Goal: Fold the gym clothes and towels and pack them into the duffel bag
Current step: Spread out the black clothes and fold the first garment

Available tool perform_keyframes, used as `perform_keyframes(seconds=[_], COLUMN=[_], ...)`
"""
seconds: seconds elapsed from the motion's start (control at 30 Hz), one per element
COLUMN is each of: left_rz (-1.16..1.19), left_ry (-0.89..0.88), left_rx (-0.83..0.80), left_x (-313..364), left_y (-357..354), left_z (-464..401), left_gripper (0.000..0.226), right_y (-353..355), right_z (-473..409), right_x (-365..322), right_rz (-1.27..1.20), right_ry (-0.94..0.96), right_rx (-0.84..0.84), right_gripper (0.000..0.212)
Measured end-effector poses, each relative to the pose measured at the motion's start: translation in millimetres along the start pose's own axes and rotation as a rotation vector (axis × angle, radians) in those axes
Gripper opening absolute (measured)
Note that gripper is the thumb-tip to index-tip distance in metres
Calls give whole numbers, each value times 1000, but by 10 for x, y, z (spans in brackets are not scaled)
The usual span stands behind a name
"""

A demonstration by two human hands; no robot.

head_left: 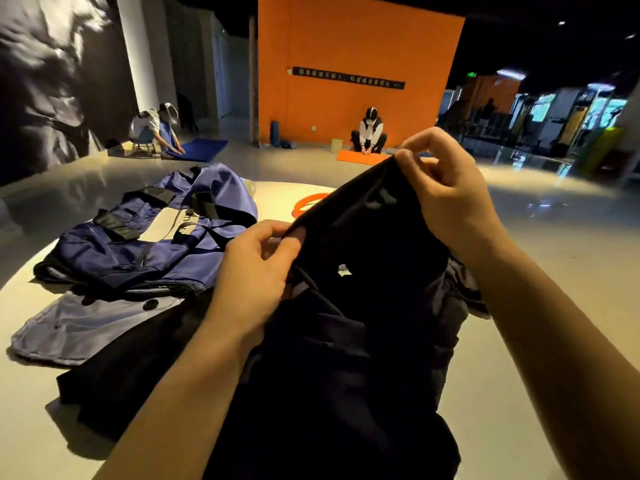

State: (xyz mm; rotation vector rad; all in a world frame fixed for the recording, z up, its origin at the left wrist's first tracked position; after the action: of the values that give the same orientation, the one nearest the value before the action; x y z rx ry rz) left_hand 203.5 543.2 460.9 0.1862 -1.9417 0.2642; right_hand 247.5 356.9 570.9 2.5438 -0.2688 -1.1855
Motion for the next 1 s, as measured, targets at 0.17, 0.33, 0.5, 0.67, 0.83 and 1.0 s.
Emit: perform_keyframes(seconds=[0.17,0.33,0.5,0.67,0.83,1.0], left_rz=[277,-307,-922,-854,-930,-692], left_ry=[255,259,67,-252,-311,-213], left_rx=[-163,2,-4,-131,-263,-170], left_x=[-148,-945,-1095,-688,-909,-917], left_y=[97,594,831,414,27,164], left_z=[-34,22,25,85,177,78], left_gripper=[12,2,14,42,30,11], right_y=[-93,-728,-1042,-945,-985,-1023], right_z=[7,149,217,496,786,624], right_x=[316,1266,1695,1157,1260,1126], right_rz=[70,424,714,466,616,635], right_ry=[-128,-259,-242,-14,75,188], right_rx=[-165,-320,-383,-373,-578,-316], right_gripper=[11,10,21,21,27,20])
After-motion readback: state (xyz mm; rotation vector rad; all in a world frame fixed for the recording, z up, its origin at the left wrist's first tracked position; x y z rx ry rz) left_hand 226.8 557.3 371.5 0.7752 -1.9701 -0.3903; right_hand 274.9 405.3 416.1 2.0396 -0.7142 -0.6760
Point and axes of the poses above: each hand's wrist, its own z-axis away from the middle knuckle, its own y-axis out of the back of the hand, x = y × z, the point moved 9 cm from there along -z, towards the middle knuckle, and after that the axes turned 6 degrees about -y, right-handed, at the moved point
